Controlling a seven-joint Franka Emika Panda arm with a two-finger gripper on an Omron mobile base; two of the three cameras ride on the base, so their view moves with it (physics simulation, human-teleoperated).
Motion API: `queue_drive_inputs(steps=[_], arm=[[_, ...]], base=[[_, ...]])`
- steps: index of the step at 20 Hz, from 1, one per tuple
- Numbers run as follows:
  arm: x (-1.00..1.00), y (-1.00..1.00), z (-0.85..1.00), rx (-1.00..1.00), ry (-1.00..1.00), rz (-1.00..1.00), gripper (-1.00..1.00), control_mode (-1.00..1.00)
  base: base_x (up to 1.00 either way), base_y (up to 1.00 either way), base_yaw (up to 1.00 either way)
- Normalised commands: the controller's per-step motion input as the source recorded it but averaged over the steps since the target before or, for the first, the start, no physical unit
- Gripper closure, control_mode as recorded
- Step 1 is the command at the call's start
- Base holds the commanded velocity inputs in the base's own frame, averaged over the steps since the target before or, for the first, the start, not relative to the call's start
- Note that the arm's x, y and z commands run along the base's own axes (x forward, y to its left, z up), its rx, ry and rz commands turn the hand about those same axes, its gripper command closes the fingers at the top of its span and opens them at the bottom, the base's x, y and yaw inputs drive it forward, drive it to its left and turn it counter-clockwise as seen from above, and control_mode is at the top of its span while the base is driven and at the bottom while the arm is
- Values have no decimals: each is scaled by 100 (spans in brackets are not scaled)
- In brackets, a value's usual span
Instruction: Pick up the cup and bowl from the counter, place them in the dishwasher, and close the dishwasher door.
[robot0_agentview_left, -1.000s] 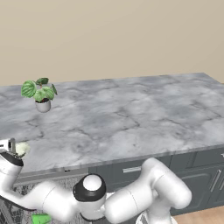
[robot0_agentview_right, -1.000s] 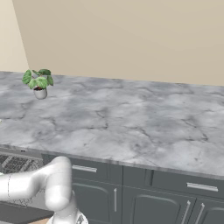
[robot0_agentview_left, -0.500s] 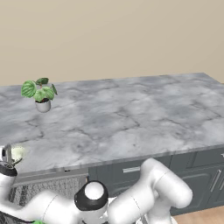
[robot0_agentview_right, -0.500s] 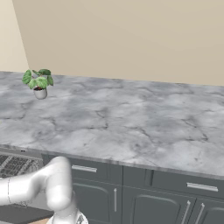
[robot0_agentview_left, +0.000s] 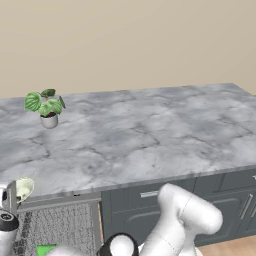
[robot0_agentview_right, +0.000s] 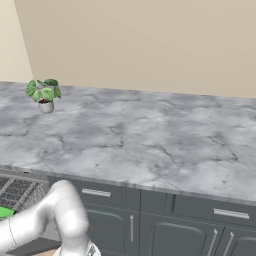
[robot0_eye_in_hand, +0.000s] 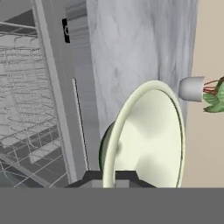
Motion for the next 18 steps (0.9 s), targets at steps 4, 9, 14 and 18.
queue_drive_inputs(steps=[4,9,14,18], arm=[[-47,-82,-15,15,-5,-8,100,-100],[-49,-67,-20,18,-5,-5,100,-100],[-71,-37,-31,19,-4,-2,100,-100],[-49,-42,-51,21,0,-2,100,-100]], base=[[0,0,0],[0,0,0],[0,0,0],[0,0,0]])
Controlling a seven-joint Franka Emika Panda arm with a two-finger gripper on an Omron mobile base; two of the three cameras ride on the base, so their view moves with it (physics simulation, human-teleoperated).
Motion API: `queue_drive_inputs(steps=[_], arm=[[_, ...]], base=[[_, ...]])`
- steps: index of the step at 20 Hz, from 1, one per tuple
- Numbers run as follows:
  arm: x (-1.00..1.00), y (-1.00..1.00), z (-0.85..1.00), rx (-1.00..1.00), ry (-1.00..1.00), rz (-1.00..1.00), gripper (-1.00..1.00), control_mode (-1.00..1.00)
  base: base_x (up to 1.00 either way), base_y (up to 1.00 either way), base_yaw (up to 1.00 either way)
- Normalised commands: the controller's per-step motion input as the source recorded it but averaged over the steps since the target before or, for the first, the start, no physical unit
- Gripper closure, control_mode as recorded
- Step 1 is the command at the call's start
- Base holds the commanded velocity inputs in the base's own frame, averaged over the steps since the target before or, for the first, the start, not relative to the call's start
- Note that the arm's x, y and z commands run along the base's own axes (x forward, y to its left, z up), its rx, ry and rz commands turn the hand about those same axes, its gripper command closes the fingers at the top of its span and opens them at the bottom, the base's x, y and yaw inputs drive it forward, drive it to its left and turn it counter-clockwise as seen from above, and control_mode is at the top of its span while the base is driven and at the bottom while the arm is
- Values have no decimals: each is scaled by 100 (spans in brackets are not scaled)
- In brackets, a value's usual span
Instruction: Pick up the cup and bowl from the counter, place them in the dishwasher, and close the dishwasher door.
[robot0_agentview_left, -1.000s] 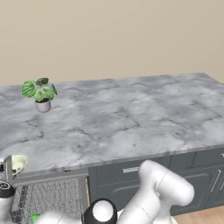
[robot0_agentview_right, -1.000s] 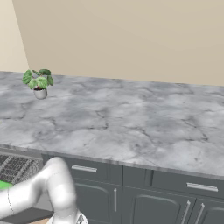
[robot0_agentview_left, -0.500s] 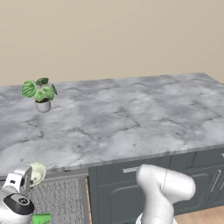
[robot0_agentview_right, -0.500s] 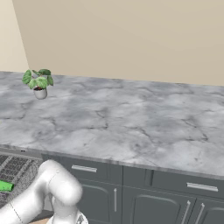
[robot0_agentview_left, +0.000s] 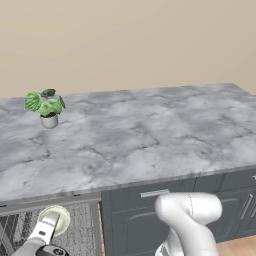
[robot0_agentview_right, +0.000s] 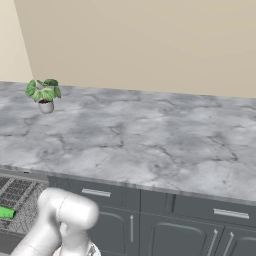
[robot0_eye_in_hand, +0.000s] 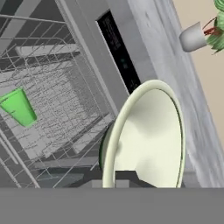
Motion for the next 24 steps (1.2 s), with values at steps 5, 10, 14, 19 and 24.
queue_drive_inputs(steps=[5,10,14,19,24], arm=[[-5,-61,-62,19,0,0,100,-100],[28,-31,-59,10,0,-3,100,-100],[44,0,-71,11,4,-5,100,-100],[54,11,-69,4,9,-2,100,-100],[61,22,-65,0,9,0,100,-100]], base=[[0,0,0],[0,0,0],[0,0,0],[0,0,0],[0,0,0]])
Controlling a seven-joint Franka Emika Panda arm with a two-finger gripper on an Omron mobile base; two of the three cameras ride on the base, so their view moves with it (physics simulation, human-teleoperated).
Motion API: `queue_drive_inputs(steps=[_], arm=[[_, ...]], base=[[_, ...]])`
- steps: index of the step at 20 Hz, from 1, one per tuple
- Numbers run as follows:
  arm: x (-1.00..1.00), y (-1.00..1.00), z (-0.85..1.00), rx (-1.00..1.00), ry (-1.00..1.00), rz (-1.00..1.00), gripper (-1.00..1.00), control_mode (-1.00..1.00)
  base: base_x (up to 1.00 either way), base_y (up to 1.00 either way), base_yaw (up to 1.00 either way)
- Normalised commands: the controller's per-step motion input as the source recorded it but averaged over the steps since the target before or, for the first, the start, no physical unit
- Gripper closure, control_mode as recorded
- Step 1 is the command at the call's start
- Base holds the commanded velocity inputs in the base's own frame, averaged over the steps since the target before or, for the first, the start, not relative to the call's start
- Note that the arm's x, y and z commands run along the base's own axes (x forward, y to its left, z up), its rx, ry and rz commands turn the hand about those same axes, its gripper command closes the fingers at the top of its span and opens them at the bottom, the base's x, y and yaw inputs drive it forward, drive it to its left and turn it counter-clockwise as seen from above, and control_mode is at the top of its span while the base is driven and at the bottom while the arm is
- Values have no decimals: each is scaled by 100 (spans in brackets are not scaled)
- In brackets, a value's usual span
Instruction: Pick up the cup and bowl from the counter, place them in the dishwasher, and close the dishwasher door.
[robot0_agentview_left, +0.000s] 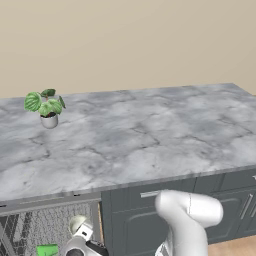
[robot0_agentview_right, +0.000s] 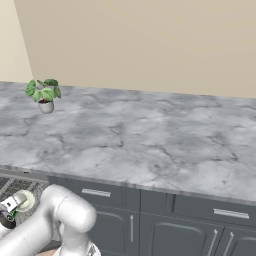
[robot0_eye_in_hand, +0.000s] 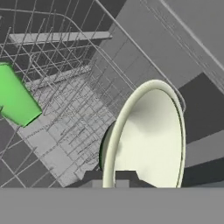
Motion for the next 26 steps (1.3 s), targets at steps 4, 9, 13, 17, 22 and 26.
queue_drive_inputs(steps=[4,9,13,17,22,26], arm=[[69,30,-76,0,12,0,100,-100],[57,45,-81,0,13,0,100,-100],[21,63,-87,-2,10,0,100,-100],[0,68,-81,-1,4,0,-100,-100],[0,41,-46,0,0,0,-100,-100],[-37,40,7,0,-7,0,-100,-100]], base=[[0,0,0],[0,0,0],[0,0,0],[0,0,0],[0,0,0],[0,0,0]])
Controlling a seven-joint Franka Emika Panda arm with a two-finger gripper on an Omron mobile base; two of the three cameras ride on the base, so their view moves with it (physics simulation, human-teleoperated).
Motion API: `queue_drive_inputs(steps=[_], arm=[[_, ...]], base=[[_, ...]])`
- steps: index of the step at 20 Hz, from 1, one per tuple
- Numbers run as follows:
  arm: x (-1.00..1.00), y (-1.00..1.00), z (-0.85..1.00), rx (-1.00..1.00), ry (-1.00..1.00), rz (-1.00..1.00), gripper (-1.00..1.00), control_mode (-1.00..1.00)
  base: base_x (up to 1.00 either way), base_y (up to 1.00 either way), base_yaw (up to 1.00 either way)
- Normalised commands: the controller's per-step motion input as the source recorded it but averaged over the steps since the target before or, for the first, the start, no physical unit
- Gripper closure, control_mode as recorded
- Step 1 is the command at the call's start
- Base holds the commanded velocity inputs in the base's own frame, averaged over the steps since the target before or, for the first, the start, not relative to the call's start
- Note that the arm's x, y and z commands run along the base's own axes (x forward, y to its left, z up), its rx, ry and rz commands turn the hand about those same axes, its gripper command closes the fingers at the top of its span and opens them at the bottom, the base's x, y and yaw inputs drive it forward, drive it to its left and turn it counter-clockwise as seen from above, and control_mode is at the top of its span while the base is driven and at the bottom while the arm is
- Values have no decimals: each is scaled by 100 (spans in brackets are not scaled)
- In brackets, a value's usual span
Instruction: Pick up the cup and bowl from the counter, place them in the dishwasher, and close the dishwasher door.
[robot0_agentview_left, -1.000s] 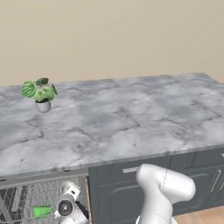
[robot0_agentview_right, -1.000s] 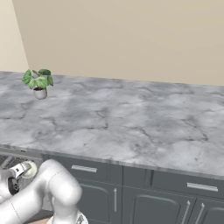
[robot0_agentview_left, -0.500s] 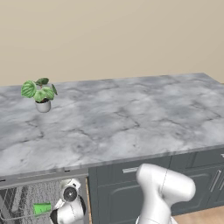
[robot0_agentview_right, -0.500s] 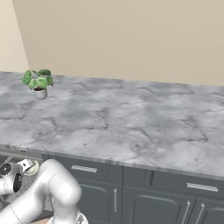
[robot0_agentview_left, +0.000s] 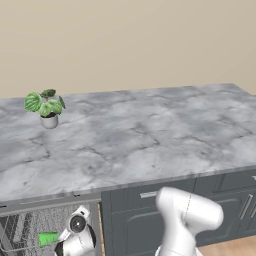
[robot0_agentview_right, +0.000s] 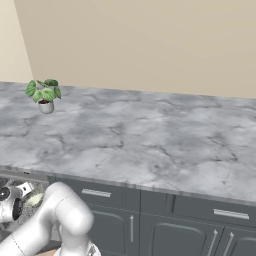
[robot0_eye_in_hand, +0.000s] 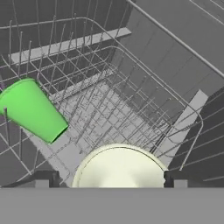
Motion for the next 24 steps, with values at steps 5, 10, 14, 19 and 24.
queue_drive_inputs(steps=[5,10,14,19,24], arm=[[-50,39,38,0,-13,0,-100,-100],[-40,9,24,2,-7,0,-100,-100],[-26,0,41,12,-1,0,-100,-100],[-4,0,27,13,0,0,-100,-100],[-29,1,16,14,0,0,-100,-100]], base=[[0,0,0],[0,0,0],[0,0,0],[0,0,0],[0,0,0]])
